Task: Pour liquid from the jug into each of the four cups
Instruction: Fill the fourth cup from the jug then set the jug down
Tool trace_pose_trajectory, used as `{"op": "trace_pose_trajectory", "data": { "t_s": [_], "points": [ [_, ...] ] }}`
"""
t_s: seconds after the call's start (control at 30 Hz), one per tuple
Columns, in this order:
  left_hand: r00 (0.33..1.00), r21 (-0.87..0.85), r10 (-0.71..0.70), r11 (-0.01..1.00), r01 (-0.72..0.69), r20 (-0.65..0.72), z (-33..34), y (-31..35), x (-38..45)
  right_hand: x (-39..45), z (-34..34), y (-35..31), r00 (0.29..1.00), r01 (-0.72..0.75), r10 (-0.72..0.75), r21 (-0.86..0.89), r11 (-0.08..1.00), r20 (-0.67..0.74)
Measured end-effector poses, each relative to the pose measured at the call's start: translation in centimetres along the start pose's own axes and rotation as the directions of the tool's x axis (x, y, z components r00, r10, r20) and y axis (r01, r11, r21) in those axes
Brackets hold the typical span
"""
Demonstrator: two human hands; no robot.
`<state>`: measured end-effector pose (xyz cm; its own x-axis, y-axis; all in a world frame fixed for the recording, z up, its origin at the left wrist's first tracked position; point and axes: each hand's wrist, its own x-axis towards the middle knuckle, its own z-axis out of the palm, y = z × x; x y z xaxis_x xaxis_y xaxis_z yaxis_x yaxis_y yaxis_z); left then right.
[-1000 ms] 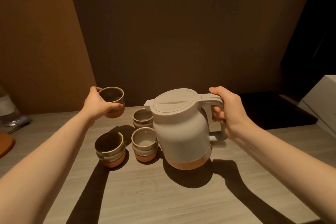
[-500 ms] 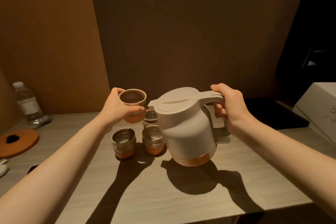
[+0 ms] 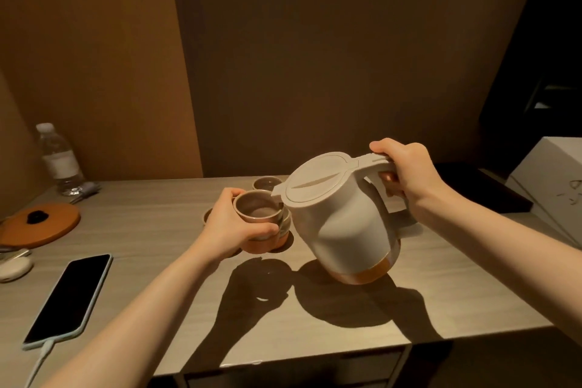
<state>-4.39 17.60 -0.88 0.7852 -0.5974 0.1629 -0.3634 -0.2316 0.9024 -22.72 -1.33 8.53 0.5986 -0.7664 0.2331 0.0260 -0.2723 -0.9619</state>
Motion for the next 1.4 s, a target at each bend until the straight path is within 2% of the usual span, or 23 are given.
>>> {"op": "trace_pose_trajectory", "data": {
  "t_s": [0.4,0.97,1.4],
  "points": [
    [1.0,-0.032,-0.015,0.999,0.016,0.02,2.6,-1.7,-2.8,0.8,0.9,-0.8,0.986,0.138,-0.11,-0.247,0.959,0.124],
    [0.999,-0.077,0.016,0.997,-0.012,0.052,4.2,-2.7,-4.5,1.3,2.0,-1.8,0.962,0.232,-0.118,-0.508,0.83,0.246],
    [0.998,-0.088,0.021,0.996,-0.016,0.059,4.5,-3.1,-4.8,1.3,2.4,-2.2,0.94,0.291,-0.132,-0.542,0.788,0.314]
  ]
}}
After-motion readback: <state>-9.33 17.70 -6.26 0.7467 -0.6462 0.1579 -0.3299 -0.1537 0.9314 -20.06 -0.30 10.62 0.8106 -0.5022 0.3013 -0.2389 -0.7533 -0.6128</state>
